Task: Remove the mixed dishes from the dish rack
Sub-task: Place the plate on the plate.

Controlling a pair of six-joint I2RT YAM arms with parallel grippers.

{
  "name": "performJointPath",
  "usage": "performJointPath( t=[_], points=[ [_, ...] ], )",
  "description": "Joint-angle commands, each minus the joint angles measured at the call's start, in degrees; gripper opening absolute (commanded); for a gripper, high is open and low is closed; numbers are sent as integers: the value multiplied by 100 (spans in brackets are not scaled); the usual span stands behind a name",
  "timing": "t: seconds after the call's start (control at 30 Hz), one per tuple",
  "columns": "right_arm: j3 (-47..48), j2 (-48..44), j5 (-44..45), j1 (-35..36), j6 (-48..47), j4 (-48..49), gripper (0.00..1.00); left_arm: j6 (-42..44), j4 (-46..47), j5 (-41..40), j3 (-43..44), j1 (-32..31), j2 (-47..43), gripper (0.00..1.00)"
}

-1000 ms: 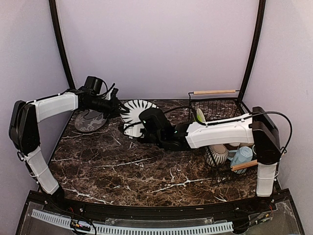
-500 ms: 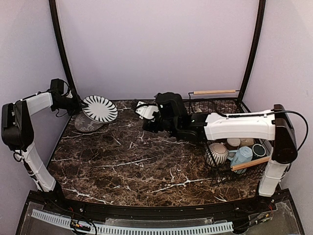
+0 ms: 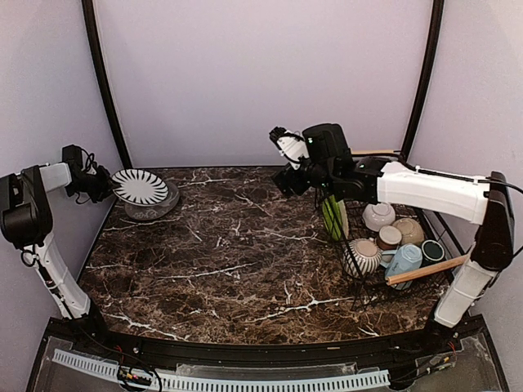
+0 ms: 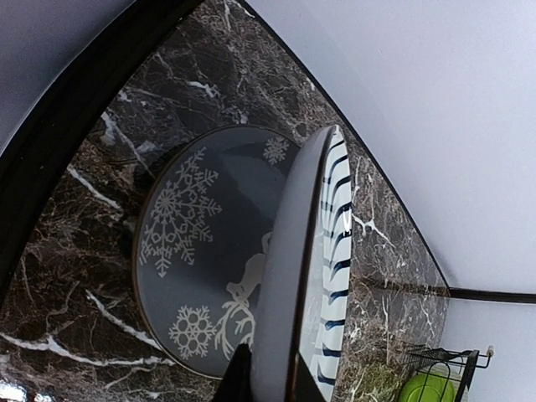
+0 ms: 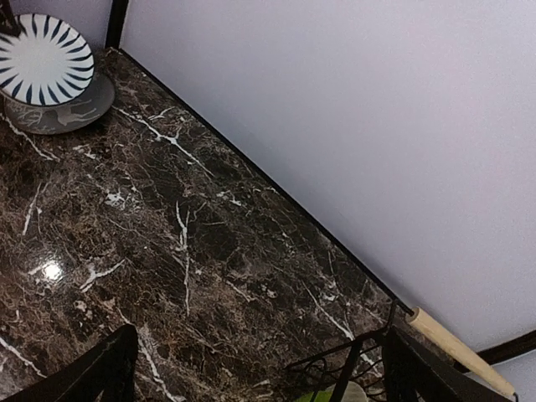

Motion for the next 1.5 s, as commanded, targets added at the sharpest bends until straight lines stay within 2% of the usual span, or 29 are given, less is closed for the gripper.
performJointPath(
  t=[0.0,0.17,0.43,0.57,0.73,0.8,0.83,0.97,1.17,1.27,1.47],
  points=[
    [43,-626,-1484,-733,1665,-485,99,-75,559,396,-9,77,53,1],
    [-323,-1141,-2328,-1308,2338,-359,99,-158,853,506,-61,76,230,1],
    [-442,-1437,-2697,-1557,2547,-435,99,-314,960,621,44,55,645,1],
    [-474,-1528,-2670,-1590,2563,-454,99,-320,852,576,107,-71,800,6],
    [-519,-1556,-2711,-1652,2617,-420,99,-171,583,396,211,-152,795,21],
    [-527,-1547,-2721,-1662,2645,-440,99,-94,475,294,226,-190,797,29],
    [-527,-1543,-2707,-1670,2663,-466,99,-54,404,161,283,-225,792,38],
    [-551,-1538,-2533,-1703,2743,-623,99,184,-57,-214,444,-307,708,59],
    [-655,-1614,-2221,-1770,3078,-1019,99,549,-456,-836,604,-417,576,82],
    [-779,-1702,-2184,-1775,3316,-1175,99,602,-528,-1002,634,-533,589,88],
    [-713,-1720,-2014,-1774,3522,-1588,99,799,-788,-1371,780,-821,609,90]
  ],
)
